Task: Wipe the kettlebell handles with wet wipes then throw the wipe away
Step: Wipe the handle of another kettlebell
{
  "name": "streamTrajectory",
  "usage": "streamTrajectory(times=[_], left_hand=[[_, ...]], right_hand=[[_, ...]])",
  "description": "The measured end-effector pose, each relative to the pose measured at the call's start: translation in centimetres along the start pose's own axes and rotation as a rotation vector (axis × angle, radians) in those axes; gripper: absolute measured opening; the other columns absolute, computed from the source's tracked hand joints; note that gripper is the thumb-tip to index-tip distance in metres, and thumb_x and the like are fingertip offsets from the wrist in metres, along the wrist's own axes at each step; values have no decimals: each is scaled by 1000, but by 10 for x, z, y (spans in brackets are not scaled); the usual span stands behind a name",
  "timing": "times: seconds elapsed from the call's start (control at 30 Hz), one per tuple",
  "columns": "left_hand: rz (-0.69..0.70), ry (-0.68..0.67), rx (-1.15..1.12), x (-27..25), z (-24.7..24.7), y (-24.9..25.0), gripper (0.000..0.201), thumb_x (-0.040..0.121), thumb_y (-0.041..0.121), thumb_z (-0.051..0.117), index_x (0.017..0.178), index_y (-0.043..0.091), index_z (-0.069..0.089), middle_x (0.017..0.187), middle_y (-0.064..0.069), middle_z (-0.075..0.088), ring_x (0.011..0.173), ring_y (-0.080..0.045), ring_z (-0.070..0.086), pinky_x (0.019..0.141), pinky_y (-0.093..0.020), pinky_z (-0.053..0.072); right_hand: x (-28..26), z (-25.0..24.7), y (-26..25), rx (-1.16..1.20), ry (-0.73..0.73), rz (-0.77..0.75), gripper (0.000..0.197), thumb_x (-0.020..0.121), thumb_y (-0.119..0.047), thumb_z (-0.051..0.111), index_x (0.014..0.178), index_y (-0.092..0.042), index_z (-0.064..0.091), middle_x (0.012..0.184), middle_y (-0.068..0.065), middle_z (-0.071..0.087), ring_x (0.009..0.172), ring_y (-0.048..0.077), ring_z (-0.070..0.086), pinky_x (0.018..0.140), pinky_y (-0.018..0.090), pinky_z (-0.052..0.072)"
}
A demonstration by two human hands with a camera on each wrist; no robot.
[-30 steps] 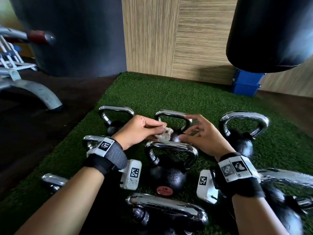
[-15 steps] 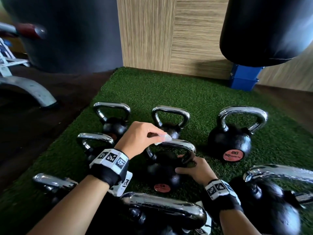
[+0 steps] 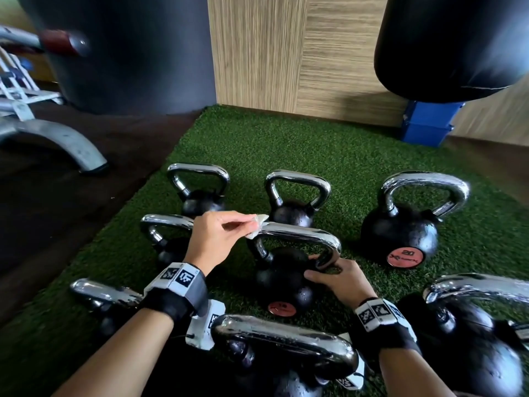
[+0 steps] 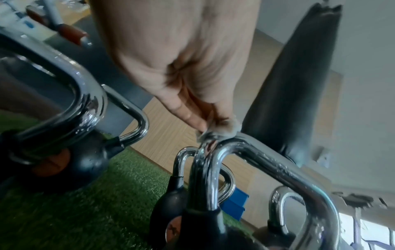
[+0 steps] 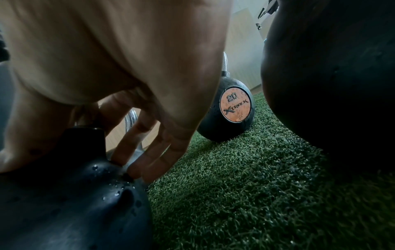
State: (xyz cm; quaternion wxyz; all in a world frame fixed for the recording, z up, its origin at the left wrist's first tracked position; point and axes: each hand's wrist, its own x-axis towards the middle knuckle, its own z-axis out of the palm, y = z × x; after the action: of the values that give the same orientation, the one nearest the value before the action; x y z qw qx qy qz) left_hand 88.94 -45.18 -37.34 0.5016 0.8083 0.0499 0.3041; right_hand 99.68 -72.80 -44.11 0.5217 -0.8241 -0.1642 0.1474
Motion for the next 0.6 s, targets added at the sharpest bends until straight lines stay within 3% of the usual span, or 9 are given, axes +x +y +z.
streamTrajectory(times=[0.07,0.17,0.23,0.37,0.5,0.6], left_hand=[[-41,3,-98,-1,2,-8,17,82,20,84,97,26,82,95,12,80,92,-6,76,82,-19,59],[-248,-3,-373,-5,4,-23,16,87,6,75,99,16,80,97,2,81,93,-15,76,75,-22,61],[-347,-7,-491,-11,5,-31,16,85,5,74,95,15,80,98,-1,81,94,-15,75,73,-21,61],[-381,-4,-566,-15,6,-42,19,74,17,79,92,18,83,104,-6,80,97,-15,76,75,-23,61],[-460,-48,-574,-27,18,-52,19,86,-7,69,88,9,80,95,-3,81,88,-12,76,71,-22,61],[-505,-69,-565,-39,26,-57,17,90,-8,67,91,5,78,91,-3,81,85,-12,76,70,-21,61]], right_hand=[[0,1,1,6,-1,-8,31,61,-37,93,87,-43,78,87,-21,77,86,-8,68,84,18,49],[0,1,0,22,-18,-10,36,64,-31,93,97,-34,79,91,-13,78,93,3,71,96,32,54],[-1,1,-1,19,-21,-9,37,64,-30,92,99,-32,79,90,-12,78,92,4,72,98,35,54],[-2,2,-1,8,0,-20,38,63,-33,93,98,-34,79,91,-13,78,94,4,71,97,34,54],[-5,-1,-7,-33,-15,-35,40,65,-33,92,102,-33,77,92,-9,78,93,7,72,94,31,55],[-6,-3,-10,-56,-16,-59,41,65,-32,92,103,-35,75,92,-11,77,90,4,71,84,20,51]])
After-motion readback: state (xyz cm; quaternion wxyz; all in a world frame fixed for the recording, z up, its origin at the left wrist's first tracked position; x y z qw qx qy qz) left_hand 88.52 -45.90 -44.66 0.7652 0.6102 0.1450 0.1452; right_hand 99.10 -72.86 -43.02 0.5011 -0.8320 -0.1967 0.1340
